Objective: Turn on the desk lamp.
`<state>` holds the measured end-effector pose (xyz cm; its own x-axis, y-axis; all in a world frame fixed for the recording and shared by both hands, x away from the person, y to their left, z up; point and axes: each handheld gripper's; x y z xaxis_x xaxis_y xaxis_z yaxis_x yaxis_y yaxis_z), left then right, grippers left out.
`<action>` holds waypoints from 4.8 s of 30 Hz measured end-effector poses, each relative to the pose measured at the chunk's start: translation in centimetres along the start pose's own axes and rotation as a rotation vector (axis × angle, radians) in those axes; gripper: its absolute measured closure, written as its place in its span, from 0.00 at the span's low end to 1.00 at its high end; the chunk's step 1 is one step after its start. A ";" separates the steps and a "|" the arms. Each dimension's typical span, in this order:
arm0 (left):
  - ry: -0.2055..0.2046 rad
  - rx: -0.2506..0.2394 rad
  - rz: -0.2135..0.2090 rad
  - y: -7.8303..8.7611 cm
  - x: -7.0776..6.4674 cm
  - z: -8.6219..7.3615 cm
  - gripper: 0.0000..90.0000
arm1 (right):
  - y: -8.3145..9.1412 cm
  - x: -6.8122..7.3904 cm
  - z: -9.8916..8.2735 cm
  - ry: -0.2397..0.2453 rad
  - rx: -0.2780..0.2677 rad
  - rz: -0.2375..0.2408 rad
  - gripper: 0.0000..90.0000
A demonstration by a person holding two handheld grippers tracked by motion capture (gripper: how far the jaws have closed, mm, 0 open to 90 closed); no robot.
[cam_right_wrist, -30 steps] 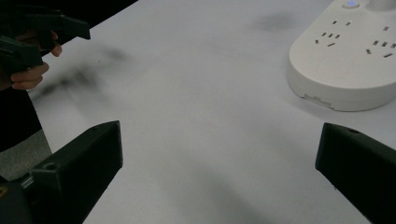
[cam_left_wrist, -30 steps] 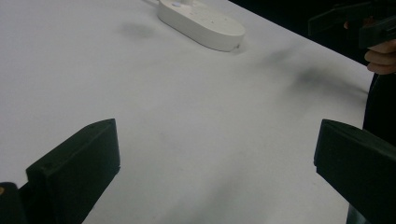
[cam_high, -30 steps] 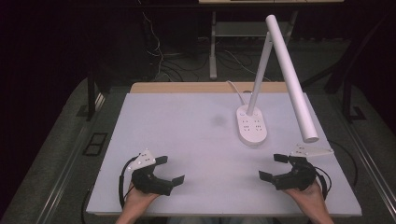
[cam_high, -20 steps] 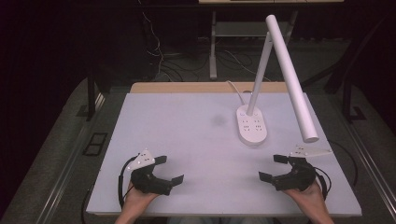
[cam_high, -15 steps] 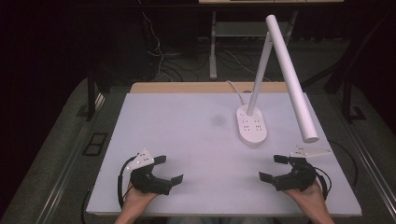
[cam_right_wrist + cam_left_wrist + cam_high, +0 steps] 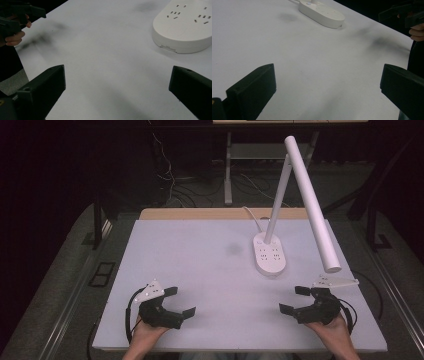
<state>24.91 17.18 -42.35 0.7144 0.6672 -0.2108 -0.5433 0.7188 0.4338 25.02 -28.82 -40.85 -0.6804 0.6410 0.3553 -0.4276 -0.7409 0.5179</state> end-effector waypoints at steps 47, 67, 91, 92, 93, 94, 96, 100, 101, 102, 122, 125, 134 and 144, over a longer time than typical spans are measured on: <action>0.011 -0.002 0.004 -0.2 0.0 -0.2 0.00 | -0.1 -2.7 6.3 0.022 0.042 -0.006 0.00; 0.009 -0.008 0.009 -0.1 -0.1 -0.1 0.00 | -1.2 -4.6 9.9 0.036 0.035 -0.007 0.00; 0.011 -0.010 0.010 0.1 0.0 -0.1 0.00 | -3.2 -7.9 13.1 0.001 0.060 -0.060 0.02; 0.011 -0.010 0.010 0.1 0.0 -0.1 0.00 | -3.2 -8.4 13.2 0.008 0.055 -0.050 0.15; 0.010 -0.010 0.011 0.1 0.0 -0.1 0.00 | -3.2 -8.6 13.2 0.006 0.049 -0.053 0.16; 0.010 -0.010 0.011 0.1 0.0 -0.1 0.00 | -3.2 -8.8 13.3 0.000 0.050 -0.059 0.17; 0.010 -0.010 0.011 0.1 0.0 -0.1 0.00 | -3.2 -9.3 13.4 -0.002 0.050 -0.058 0.26; 0.007 -0.008 0.008 0.0 0.0 -0.1 0.00 | -3.4 -10.2 13.6 -0.013 0.047 -0.067 0.37; 0.007 -0.008 0.006 0.0 -0.1 -0.1 0.00 | -3.4 -10.4 13.7 -0.018 0.044 -0.074 0.39; 0.007 -0.007 0.006 0.0 -0.1 -0.1 0.00 | -3.4 -10.6 13.7 -0.029 0.040 -0.080 0.41; 0.005 -0.006 0.004 0.0 0.0 -0.1 0.00 | -5.5 -14.5 13.7 -0.109 -0.015 -0.113 0.70; 0.005 -0.006 0.003 0.0 0.0 -0.1 0.00 | -5.9 -14.7 13.7 -0.110 -0.014 -0.121 0.73; 0.004 -0.005 0.004 0.0 0.0 -0.1 0.00 | -7.2 -15.3 13.6 -0.121 -0.006 -0.133 0.85; 0.006 0.003 -0.015 -0.3 -0.2 -0.2 0.00 | -8.1 -16.1 13.2 -0.129 0.018 -0.132 0.99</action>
<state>24.90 16.88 -42.59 0.7195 0.6579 -0.2225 -0.5316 0.7279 0.4331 47.31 -30.53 -40.53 -0.5366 0.7534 0.3801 -0.4965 -0.6461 0.5797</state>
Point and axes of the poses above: each handheld gripper's, and its own axes: y roughly backward along the jaws, z roughly out of its top, x roughly to its left, and after that the axes turned 4 degrees about z, right-handed
